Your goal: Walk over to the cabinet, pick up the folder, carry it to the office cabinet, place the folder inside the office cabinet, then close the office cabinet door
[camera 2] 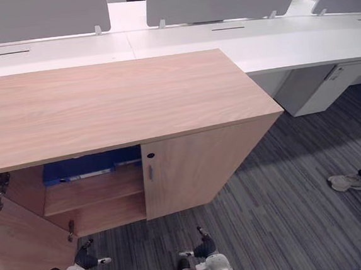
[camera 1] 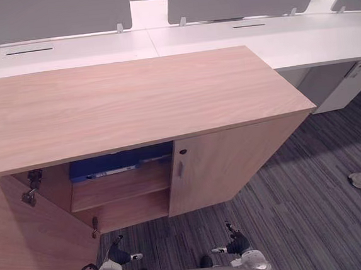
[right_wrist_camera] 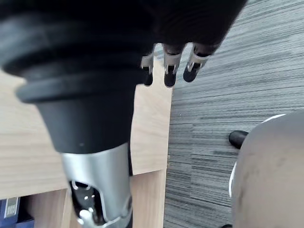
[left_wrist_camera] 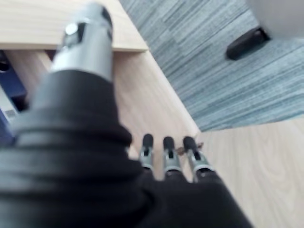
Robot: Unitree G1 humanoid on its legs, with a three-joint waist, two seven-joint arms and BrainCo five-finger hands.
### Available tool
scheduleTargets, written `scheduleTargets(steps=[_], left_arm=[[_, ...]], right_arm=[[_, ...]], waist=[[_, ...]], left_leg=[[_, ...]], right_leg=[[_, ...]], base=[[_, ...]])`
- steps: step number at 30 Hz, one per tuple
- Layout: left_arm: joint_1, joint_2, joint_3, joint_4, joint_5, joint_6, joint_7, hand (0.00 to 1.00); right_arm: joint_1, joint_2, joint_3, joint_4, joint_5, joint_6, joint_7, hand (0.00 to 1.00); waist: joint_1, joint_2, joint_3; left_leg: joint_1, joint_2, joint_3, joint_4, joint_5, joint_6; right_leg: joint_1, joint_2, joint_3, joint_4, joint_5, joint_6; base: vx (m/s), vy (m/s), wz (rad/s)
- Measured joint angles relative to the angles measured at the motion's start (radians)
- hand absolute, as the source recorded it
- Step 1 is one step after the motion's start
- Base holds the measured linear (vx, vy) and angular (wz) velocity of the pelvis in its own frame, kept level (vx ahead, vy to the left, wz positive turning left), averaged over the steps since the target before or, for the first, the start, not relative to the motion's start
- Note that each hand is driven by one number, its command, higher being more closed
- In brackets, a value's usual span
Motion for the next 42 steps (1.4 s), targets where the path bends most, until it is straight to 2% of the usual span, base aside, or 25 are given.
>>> scheduleTargets(steps=[1, 2, 3, 4, 5, 6, 8, 9, 13, 14, 15, 17, 18, 19, 20, 21, 22, 23, 27, 32, 35, 40, 42], left_arm=[[0.000, 0.001, 0.003, 0.000, -0.013, 0.000, 0.001, 0.00], [-0.002, 0.001, 0.008, -0.001, -0.020, 0.000, 0.001, 0.00], [-0.003, 0.000, 0.013, -0.001, -0.030, 0.001, 0.002, 0.00], [-0.003, -0.001, 0.023, -0.001, -0.050, 0.002, 0.006, 0.00], [-0.002, 0.000, 0.028, -0.001, -0.054, 0.004, 0.009, 0.00], [-0.001, 0.003, 0.033, -0.002, -0.061, 0.004, 0.012, 0.00], [0.000, -0.001, 0.066, -0.012, -0.093, 0.004, 0.025, 0.00], [0.003, -0.005, 0.079, -0.022, -0.110, 0.003, 0.029, 0.00], [-0.009, -0.030, 0.082, -0.022, -0.131, 0.003, 0.041, 0.00], [-0.015, -0.043, 0.083, -0.023, -0.140, 0.003, 0.042, 0.00], [-0.016, -0.053, 0.086, -0.024, -0.151, 0.003, 0.042, 0.00], [-0.015, -0.062, 0.096, -0.023, -0.159, 0.003, 0.043, 0.00], [-0.019, -0.072, 0.121, -0.022, -0.169, 0.003, 0.043, 0.00], [-0.017, -0.078, 0.126, -0.022, -0.173, 0.003, 0.043, 0.00], [-0.002, -0.090, 0.128, -0.021, -0.178, 0.003, 0.043, 0.00], [0.006, -0.088, 0.148, -0.014, -0.193, 0.003, 0.044, 0.00], [0.009, -0.088, 0.161, -0.014, -0.207, 0.003, 0.046, 0.00], [0.018, -0.085, 0.183, -0.012, -0.218, 0.003, 0.050, 0.00], [0.029, -0.068, 0.249, 0.014, -0.285, 0.007, 0.079, 0.00], [0.058, -0.069, 0.374, 0.009, -0.390, 0.009, 0.108, 0.00], [0.077, -0.069, 0.447, 0.001, -0.494, -0.008, 0.126, 0.00], [0.133, -0.069, 0.561, -0.163, -0.605, -0.034, 0.138, 0.00], [0.148, -0.065, 0.611, -0.260, -0.659, -0.069, 0.149, 0.00]], right_arm=[[-0.002, 0.004, -0.015, 0.009, 0.001, 0.000, -0.002, 0.00], [-0.002, 0.007, -0.021, 0.015, 0.005, 0.000, -0.002, 0.00], [-0.005, 0.009, -0.029, 0.025, 0.008, 0.000, -0.003, 0.00], [-0.008, 0.011, -0.036, 0.027, 0.011, 0.001, -0.006, 0.00], [-0.008, 0.015, -0.035, 0.027, 0.016, 0.001, -0.006, 0.00], [-0.008, 0.017, -0.035, 0.028, 0.017, 0.001, -0.006, 0.00], [-0.003, 0.015, -0.042, 0.034, 0.018, 0.011, -0.007, 0.00], [-0.005, 0.014, -0.043, 0.034, 0.018, 0.017, -0.009, 0.00], [-0.014, 0.011, -0.083, 0.031, 0.046, 0.017, -0.020, 0.00], [-0.019, 0.008, -0.098, 0.032, 0.046, 0.018, -0.034, 0.00], [-0.024, 0.001, -0.104, 0.031, 0.046, 0.018, -0.040, 0.00], [-0.034, -0.001, -0.112, 0.029, 0.048, 0.019, -0.044, 0.00], [-0.026, 0.004, -0.136, 0.028, 0.056, 0.021, -0.045, 0.00], [-0.027, 0.003, -0.148, 0.027, 0.056, 0.021, -0.045, 0.00], [-0.026, -0.015, -0.153, 0.027, 0.056, 0.021, -0.046, 0.00], [-0.019, -0.006, -0.175, 0.027, 0.066, 0.024, -0.047, 0.00], [-0.015, -0.006, -0.180, 0.029, 0.070, 0.024, -0.047, 0.00], [-0.004, -0.003, -0.181, 0.029, 0.075, 0.028, -0.047, 0.00], [-0.022, 0.014, -0.192, 0.041, 0.076, 0.038, -0.051, 0.00], [-0.044, 0.014, -0.215, 0.071, 0.076, 0.040, -0.051, 0.00], [-0.050, 0.014, -0.215, 0.070, 0.076, 0.040, -0.051, 0.00], [-0.033, 0.012, -0.214, 0.069, 0.076, 0.041, -0.052, 0.00], [-0.027, 0.012, -0.213, 0.065, 0.076, 0.041, -0.052, 0.00]], waist=[[0.001, 0.004, 0.004], [0.000, -0.006, 0.004], [-0.001, -0.005, 0.012], [0.001, 0.006, 0.019], [-0.002, 0.005, 0.021], [0.000, -0.003, 0.021], [0.022, -0.005, 0.020], [0.037, 0.000, 0.021], [0.025, 0.030, 0.055], [0.029, 0.049, 0.068], [0.035, 0.064, 0.074], [0.036, 0.071, 0.075], [0.034, 0.053, 0.076], [0.033, 0.062, 0.074], [0.029, 0.089, 0.067], [0.021, 0.078, 0.059], [0.022, 0.080, 0.057], [0.029, 0.071, 0.052], [0.027, 0.042, 0.043], [0.040, 0.053, 0.050], [0.044, 0.060, 0.055], [0.058, 0.061, 0.058], [0.067, 0.061, 0.061]], left_leg=[[-0.018, -0.001, -0.003, 0.006, 0.008, 0.003], [-0.020, -0.001, -0.007, 0.006, 0.014, 0.007], [-0.024, 0.000, -0.018, 0.006, 0.016, 0.006], [-0.040, 0.007, -0.044, 0.006, 0.017, 0.006], [-0.048, 0.007, -0.063, 0.006, 0.024, 0.004], [-0.051, 0.003, -0.076, 0.006, 0.028, -0.001], [-0.064, 0.010, -0.098, 0.021, 0.029, -0.011], [-0.093, 0.021, -0.109, 0.048, 0.025, -0.020], [-0.130, 0.033, -0.214, 0.064, 0.057, -0.037], [-0.131, 0.036, -0.219, 0.060, 0.059, -0.044], [-0.137, 0.043, -0.202, 0.066, 0.040, -0.032], [-0.141, 0.050, -0.164, 0.062, 0.014, -0.002], [-0.156, 0.049, -0.089, 0.103, -0.028, 0.015], [-0.172, 0.049, -0.069, 0.150, -0.027, 0.016], [-0.162, 0.051, -0.055, 0.180, -0.006, 0.016], [-0.120, 0.041, -0.053, 0.117, 0.024, 0.011], [-0.088, 0.038, -0.057, 0.075, 0.037, 0.011], [-0.042, 0.033, -0.078, 0.002, 0.073, 0.005], [-0.046, 0.021, -0.134, 0.004, 0.083, -0.010], [-0.013, 0.013, -0.165, -0.002, 0.085, -0.013], [-0.011, 0.015, -0.191, -0.003, 0.091, -0.018], [-0.020, 0.016, -0.222, -0.003, 0.086, -0.016], [-0.019, 0.013, -0.237, -0.003, 0.085, -0.014]], right_leg=[[-0.035, -0.004, 0.011, 0.044, -0.013, 0.003], [-0.041, -0.008, 0.011, 0.060, -0.013, 0.003], [-0.045, -0.011, 0.012, 0.072, -0.014, 0.007], [-0.046, -0.003, 0.053, 0.083, -0.026, 0.002], [-0.048, 0.002, 0.094, 0.110, -0.057, -0.007], [-0.045, 0.003, 0.119, 0.114, -0.074, 0.001], [-0.026, 0.014, 0.109, 0.078, -0.077, 0.006], [-0.017, 0.026, 0.095, 0.046, -0.071, -0.004], [0.035, 0.054, 0.021, 0.000, -0.057, -0.025], [0.042, 0.056, -0.002, 0.011, -0.063, -0.033], [0.042, 0.057, -0.019, 0.023, -0.069, -0.039], [0.042, 0.051, -0.041, 0.028, -0.075, -0.043], [0.036, 0.011, -0.079, 0.024, -0.081, -0.050], [0.038, 0.008, -0.094, 0.032, -0.087, -0.048], [0.043, 0.027, -0.113, 0.059, -0.118, -0.032], [0.064, 0.012, -0.131, 0.072, -0.140, -0.026], [0.078, 0.012, -0.136, 0.070, -0.143, -0.023], [0.100, 0.011, -0.149, 0.063, -0.146, -0.022], [0.143, 0.009, -0.197, 0.050, -0.141, -0.020], [0.198, 0.008, -0.213, 0.043, -0.148, -0.025], [0.209, 0.011, -0.230, 0.051, -0.162, -0.034], [0.213, 0.015, -0.232, 0.071, -0.196, -0.022], [0.220, 0.023, -0.220, 0.070, -0.205, -0.021]], base=[[-0.06, -0.009, 0.05], [-0.04, -0.015, 0.17], [-0.02, 0.005, 0.42], [-0.01, 0.020, 0.63], [0.02, 0.044, 0.72], [0.03, 0.024, 0.66], [-0.02, -0.045, 0.43], [-0.04, -0.084, 0.32], [-0.03, -0.070, 0.69], [-0.06, -0.052, 0.68], [-0.07, -0.030, 0.47], [-0.05, -0.011, 0.46], [-0.02, 0.020, 0.61], [0.04, 0.025, 0.75], [0.10, 0.007, 0.66], [0.13, 0.000, 0.58], [0.11, -0.009, 0.46], [0.07, -0.019, 0.39], [0.08, -0.012, 0.39], [-0.01, -0.023, 0.24], [-0.10, -0.042, 0.23], [-0.09, -0.031, 0.24], [-0.05, -0.037, 0.31]])
